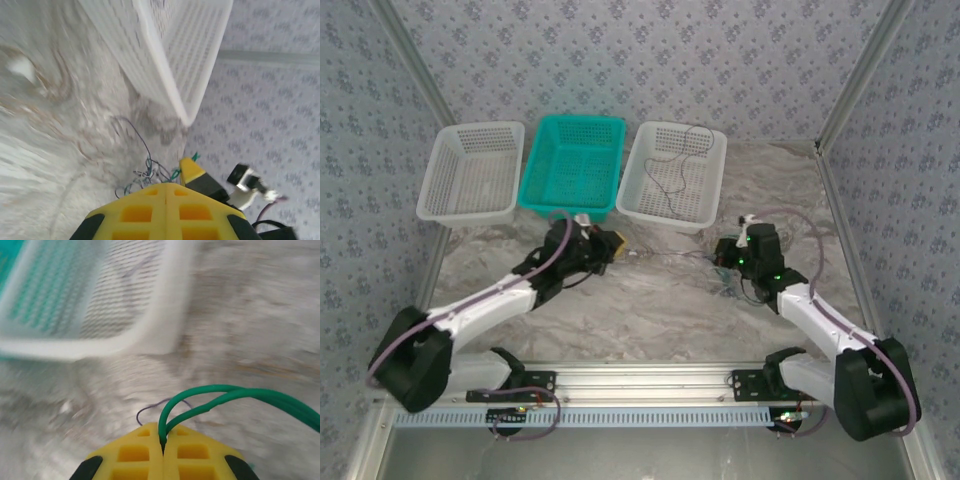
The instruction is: Untangle the cables
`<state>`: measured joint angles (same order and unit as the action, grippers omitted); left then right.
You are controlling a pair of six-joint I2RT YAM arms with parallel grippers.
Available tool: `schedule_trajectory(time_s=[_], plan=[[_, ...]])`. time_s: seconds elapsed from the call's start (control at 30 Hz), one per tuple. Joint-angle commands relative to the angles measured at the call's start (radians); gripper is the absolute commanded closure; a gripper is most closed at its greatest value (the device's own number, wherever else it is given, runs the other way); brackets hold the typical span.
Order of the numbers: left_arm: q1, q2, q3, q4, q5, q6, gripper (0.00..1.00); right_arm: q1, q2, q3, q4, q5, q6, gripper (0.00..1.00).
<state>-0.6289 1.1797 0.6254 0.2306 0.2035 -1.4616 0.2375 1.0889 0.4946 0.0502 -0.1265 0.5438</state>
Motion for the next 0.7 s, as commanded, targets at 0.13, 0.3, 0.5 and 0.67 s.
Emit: schedule_trajectory(time_s=[0.13,0.3,0.5,0.67], plan=[[0.231,-0.337,-0.058,-0.42,-0.087,0.162,1.0,-0.212,-0.042,-0.048,-0.166,-0.018,0.191,1.0],[0.405,-0.471,-0.044,-0.625,-0.093,0.272,1.0,-0.328,-0.05,-0.044,-0.219,-0.022,0.235,1.0],[0.519,-0.489,-0.058,-0.664,-0.072,0.321,1.0,-0.34,-0.058,-0.045,-0.231,0.028,0.237,1.0],[0.565,-0.472,-0.057,-0.676,-0.075,0.353,1.0,-0.363,-0.062,-0.054,-0.284,0.116,0.225,1.0]])
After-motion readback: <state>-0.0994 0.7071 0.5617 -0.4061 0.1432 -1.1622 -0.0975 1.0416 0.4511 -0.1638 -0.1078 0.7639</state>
